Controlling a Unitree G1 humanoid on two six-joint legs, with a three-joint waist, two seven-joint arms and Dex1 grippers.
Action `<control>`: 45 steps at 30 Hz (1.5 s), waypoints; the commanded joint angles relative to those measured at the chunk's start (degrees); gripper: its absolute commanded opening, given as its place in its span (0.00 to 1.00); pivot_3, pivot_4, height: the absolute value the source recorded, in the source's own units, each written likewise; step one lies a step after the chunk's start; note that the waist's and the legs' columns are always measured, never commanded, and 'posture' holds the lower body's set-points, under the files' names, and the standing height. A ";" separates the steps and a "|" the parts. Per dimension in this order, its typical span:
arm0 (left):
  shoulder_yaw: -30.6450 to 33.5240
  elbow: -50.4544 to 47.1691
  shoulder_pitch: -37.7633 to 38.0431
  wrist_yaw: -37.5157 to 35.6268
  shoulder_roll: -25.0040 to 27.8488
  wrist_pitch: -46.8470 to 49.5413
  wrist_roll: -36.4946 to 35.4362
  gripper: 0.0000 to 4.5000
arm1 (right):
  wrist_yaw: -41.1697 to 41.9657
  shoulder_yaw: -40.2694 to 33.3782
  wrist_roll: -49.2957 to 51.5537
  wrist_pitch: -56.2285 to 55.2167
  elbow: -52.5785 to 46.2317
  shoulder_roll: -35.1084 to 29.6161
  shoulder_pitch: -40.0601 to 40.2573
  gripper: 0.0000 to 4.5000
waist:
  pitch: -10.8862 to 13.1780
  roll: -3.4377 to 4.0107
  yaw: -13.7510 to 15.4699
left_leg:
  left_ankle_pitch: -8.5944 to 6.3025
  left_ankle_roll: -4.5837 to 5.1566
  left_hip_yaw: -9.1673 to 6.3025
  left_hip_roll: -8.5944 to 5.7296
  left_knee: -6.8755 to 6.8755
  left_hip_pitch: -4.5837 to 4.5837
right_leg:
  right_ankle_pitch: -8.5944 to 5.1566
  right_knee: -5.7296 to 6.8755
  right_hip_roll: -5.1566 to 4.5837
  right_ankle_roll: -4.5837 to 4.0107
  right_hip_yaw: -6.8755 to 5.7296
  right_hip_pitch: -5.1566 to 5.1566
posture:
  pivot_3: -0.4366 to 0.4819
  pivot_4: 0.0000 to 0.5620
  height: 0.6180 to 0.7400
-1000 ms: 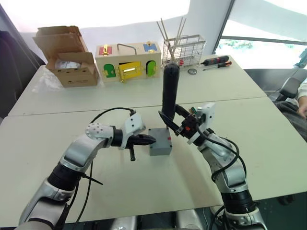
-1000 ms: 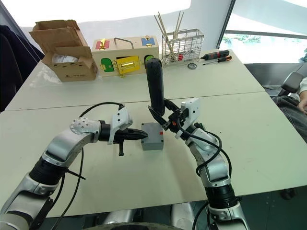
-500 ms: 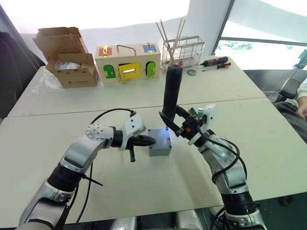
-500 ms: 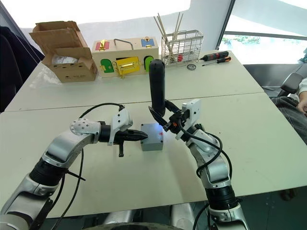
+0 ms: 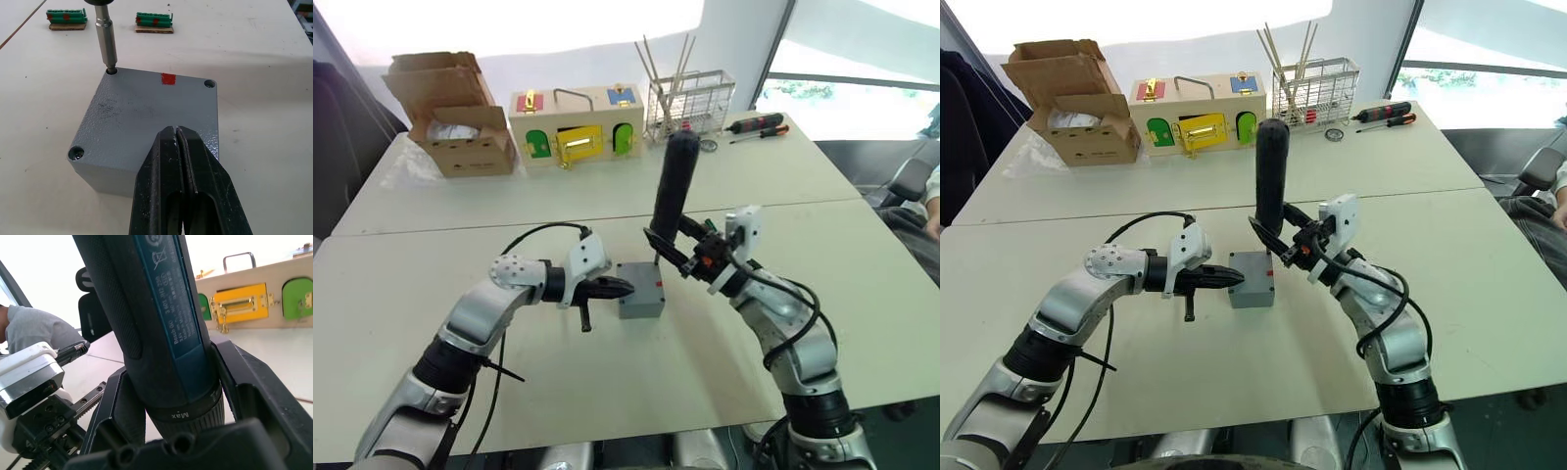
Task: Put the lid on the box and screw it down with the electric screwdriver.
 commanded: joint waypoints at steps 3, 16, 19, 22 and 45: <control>-1.19 1.36 1.68 0.82 0.63 -0.34 2.10 0.00 | 1.76 -6.99 15.77 15.37 -9.40 -5.94 -6.77 0.41 | 0.32 0.16 0.05 | 0.01 -0.01 -0.10 0.00 0.10 -0.66 | 0.10 0.06 0.01 0.02 -0.10 -0.57 | 0.48 0.27 0.95; 10.11 -7.62 -2.60 5.32 -1.60 8.50 -9.69 0.00 | -6.53 -17.31 29.44 33.75 4.43 -15.80 -26.33 0.41 | 1.49 0.19 0.24 | 0.40 -0.63 -0.33 -0.13 0.58 -2.55 | 0.23 0.24 -0.16 0.06 -0.38 -2.13 | 0.48 0.27 0.95; 11.02 -9.97 -4.15 5.28 -1.11 9.36 -11.41 0.00 | -4.55 -17.37 29.00 41.63 11.73 -24.71 -30.52 0.41 | 1.78 0.35 0.22 | 0.40 -0.61 -0.37 -0.34 0.89 -3.07 | 0.24 0.32 -0.30 0.07 -0.39 -2.51 | 0.48 0.27 0.95; 8.15 -13.80 -3.68 4.13 0.85 8.77 -10.23 0.00 | 3.16 -12.42 23.54 44.43 20.01 -38.65 -30.22 0.41 | 1.85 0.44 0.97 | 0.38 -0.55 -0.44 -0.58 1.07 -3.50 | 0.25 0.24 -0.46 0.09 -0.42 -2.77 | 0.48 0.27 0.95; 2.37 -28.32 4.53 11.55 2.13 12.00 -9.29 0.00 | 35.28 21.72 -13.73 32.89 80.02 -40.40 -50.05 0.41 | 2.50 1.01 0.16 | 0.49 -0.55 -0.09 -0.60 1.16 -3.33 | 0.49 0.46 -0.33 0.29 -0.17 -2.77 | 0.48 0.27 0.95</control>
